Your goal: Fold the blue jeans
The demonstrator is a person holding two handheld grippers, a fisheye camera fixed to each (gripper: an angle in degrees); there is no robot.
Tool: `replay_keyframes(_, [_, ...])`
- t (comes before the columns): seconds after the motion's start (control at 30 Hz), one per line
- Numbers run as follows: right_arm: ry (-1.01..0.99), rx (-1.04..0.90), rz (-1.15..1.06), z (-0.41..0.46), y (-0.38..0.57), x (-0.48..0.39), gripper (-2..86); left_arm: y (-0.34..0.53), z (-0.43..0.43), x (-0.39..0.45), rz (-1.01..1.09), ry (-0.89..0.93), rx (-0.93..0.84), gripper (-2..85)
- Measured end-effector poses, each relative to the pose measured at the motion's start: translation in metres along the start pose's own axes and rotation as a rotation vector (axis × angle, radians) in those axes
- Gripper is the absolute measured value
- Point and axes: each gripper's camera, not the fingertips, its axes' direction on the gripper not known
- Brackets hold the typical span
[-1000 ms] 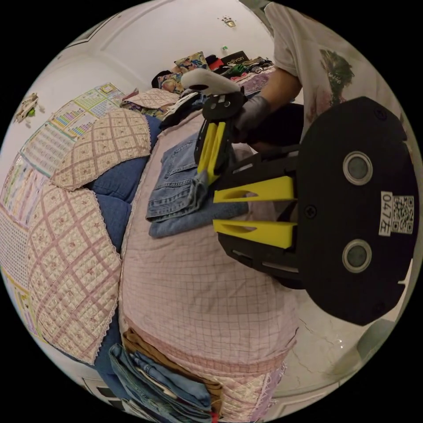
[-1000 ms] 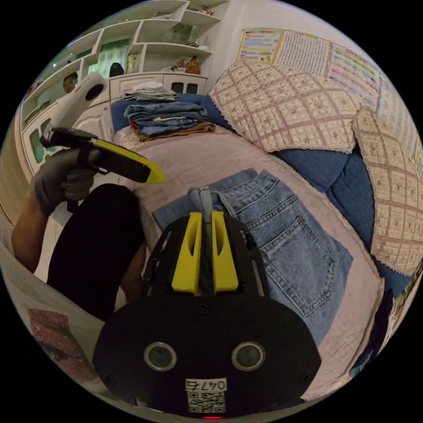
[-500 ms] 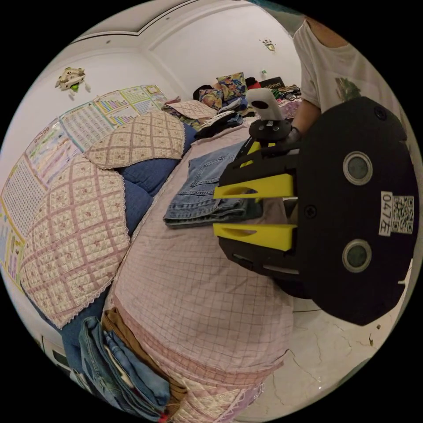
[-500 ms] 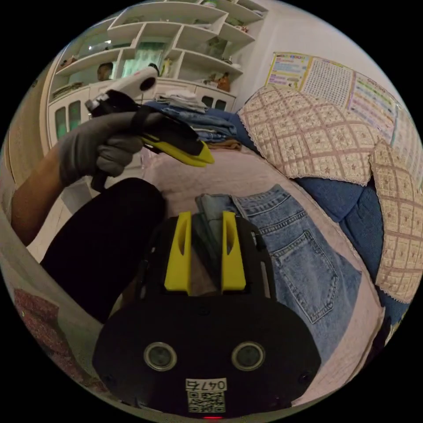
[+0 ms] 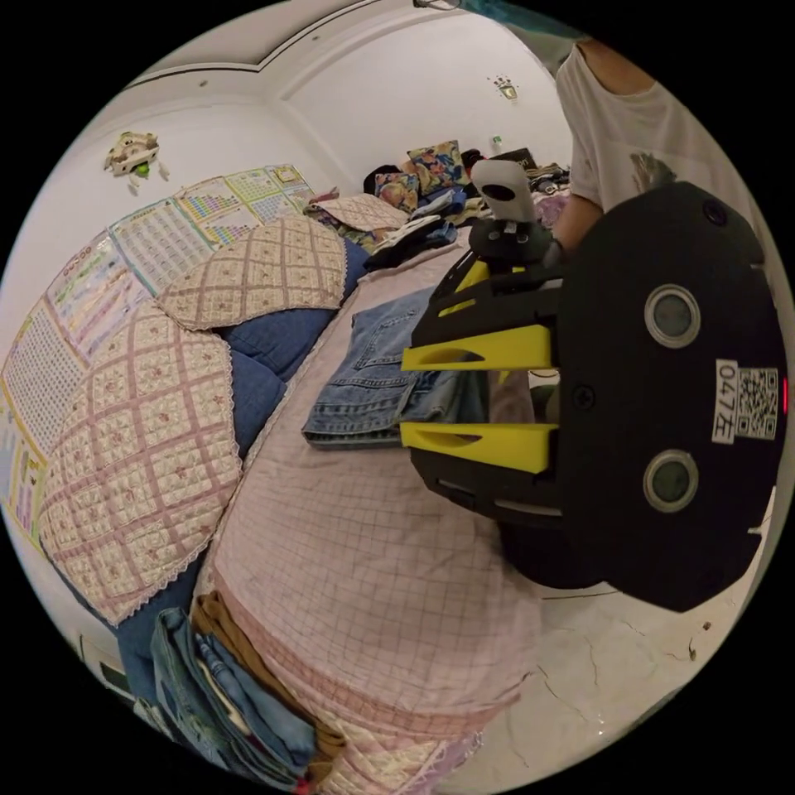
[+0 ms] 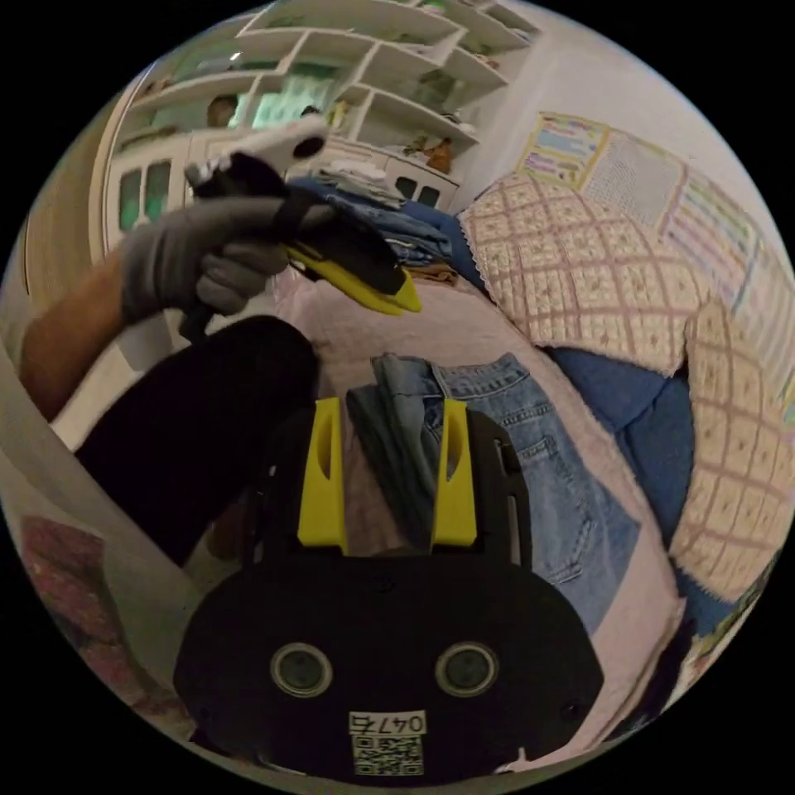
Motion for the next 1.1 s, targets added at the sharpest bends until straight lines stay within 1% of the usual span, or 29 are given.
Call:
replay_keyframes(0.07, [0.044, -0.029, -0.087, 0.019, -0.001, -0.008, 11.9, 0.013, 0.006, -0.004, -0.030, 0.010, 0.022, 9.4])
replay_keyframes(0.17, [0.035, -0.097, -0.164, 0.048, 0.001, -0.009, 11.9, 0.024, 0.021, -0.014, -0.077, 0.063, 0.037, 9.5])
replay_keyframes(0.23, [0.117, -0.110, -0.207, 0.061, 0.005, -0.004, 9.6, 0.027, 0.033, -0.020, -0.101, 0.082, 0.042, 10.0])
replay_keyframes(0.3, [0.105, -0.080, -0.184, 0.063, 0.009, 0.011, 6.4, 0.030, 0.046, -0.025, -0.125, 0.107, 0.054, 10.4])
replay_keyframes(0.37, [0.034, -0.068, -0.104, 0.066, 0.014, 0.036, 4.3, 0.031, 0.063, -0.034, -0.158, 0.175, 0.053, 11.5])
replay_keyframes(0.4, [-0.017, -0.054, -0.032, 0.067, 0.019, 0.057, 3.4, 0.032, 0.068, -0.036, -0.169, 0.195, 0.049, 12.0])
replay_keyframes(0.47, [-0.103, -0.018, 0.107, 0.069, 0.028, 0.093, 2.5, 0.032, 0.089, -0.047, -0.219, 0.294, 0.034, 13.5])
replay_keyframes(0.53, [-0.214, 0.055, 0.324, 0.070, 0.048, 0.147, 1.8, 0.031, 0.106, -0.053, -0.252, 0.362, 0.029, 14.5])
replay_keyframes(0.63, [-0.320, 0.160, 0.509, 0.073, 0.082, 0.204, 1.5, 0.021, 0.139, -0.059, -0.285, 0.426, 0.002, 16.1])
replay_keyframes(0.77, [-0.331, 0.221, 0.521, 0.080, 0.110, 0.239, 1.8, -0.003, 0.199, -0.068, -0.340, 0.545, -0.088, 17.3])
replay_keyframes(0.87, [-0.411, 0.172, 0.492, 0.096, 0.123, 0.259, 3.6, -0.011, 0.237, -0.073, -0.360, 0.558, -0.161, 17.8])
replay_keyframes(0.9, [-0.441, 0.181, 0.503, 0.095, 0.135, 0.272, 5.1, -0.010, 0.243, -0.073, -0.361, 0.544, -0.176, 17.9])
replay_keyframes(0.97, [-0.410, 0.234, 0.594, 0.084, 0.164, 0.301, 8.2, -0.005, 0.259, -0.072, -0.324, 0.496, -0.219, 18.7])
replay_keyframes(1.0, [-0.341, 0.246, 0.703, 0.077, 0.190, 0.326, 8.8, -0.004, 0.261, -0.072, -0.316, 0.493, -0.216, 18.7])
replay_keyframes(1.03, [-0.261, 0.219, 0.834, 0.074, 0.220, 0.355, 9.1, -0.001, 0.264, -0.074, -0.308, 0.496, -0.213, 18.6])
replay_keyframes(1.07, [-0.222, 0.194, 0.892, 0.075, 0.235, 0.369, 9.1, 0.000, 0.266, -0.075, -0.292, 0.485, -0.212, 18.5])
replay_keyframes(1.1, [-0.155, 0.128, 0.990, 0.080, 0.263, 0.396, 9.2, 0.001, 0.267, -0.074, -0.275, 0.470, -0.214, 18.4])
